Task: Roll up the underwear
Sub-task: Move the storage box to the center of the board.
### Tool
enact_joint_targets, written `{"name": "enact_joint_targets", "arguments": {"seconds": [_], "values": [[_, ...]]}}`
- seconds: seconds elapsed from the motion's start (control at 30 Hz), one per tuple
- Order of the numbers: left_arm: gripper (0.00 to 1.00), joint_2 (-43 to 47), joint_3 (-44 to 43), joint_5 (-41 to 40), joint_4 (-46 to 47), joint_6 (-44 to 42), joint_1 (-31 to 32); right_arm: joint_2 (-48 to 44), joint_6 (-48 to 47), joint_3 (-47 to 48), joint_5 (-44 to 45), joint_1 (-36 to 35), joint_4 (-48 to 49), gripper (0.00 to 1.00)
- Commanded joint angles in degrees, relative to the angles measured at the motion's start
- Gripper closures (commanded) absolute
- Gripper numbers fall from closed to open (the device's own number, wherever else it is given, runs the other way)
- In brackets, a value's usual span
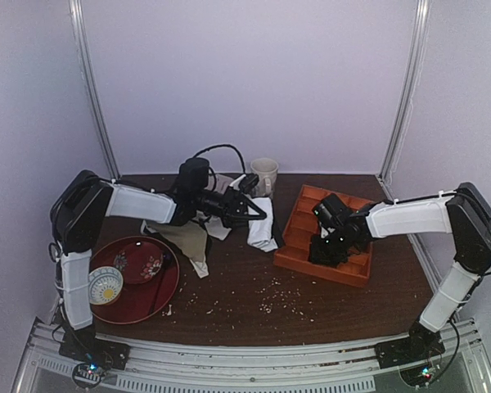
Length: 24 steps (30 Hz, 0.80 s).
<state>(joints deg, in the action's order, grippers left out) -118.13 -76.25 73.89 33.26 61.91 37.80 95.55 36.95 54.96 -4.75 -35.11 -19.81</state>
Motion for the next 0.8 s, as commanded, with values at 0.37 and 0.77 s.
{"name": "enact_joint_targets", "arguments": {"seconds": [0.37,0.77], "values": [[1.0,-1.8,-15.0,1.56,-47.7,-37.14,0.99,-13.09,-1.87,0.92,5.56,-1.1,-4.56,0.63],[1.0,-12.44,-30.19,-2.36,-57.37,-41.73,4.42,-24.69,-2.26,-4.52,6.23,5.88,-6.51,0.61]]}}
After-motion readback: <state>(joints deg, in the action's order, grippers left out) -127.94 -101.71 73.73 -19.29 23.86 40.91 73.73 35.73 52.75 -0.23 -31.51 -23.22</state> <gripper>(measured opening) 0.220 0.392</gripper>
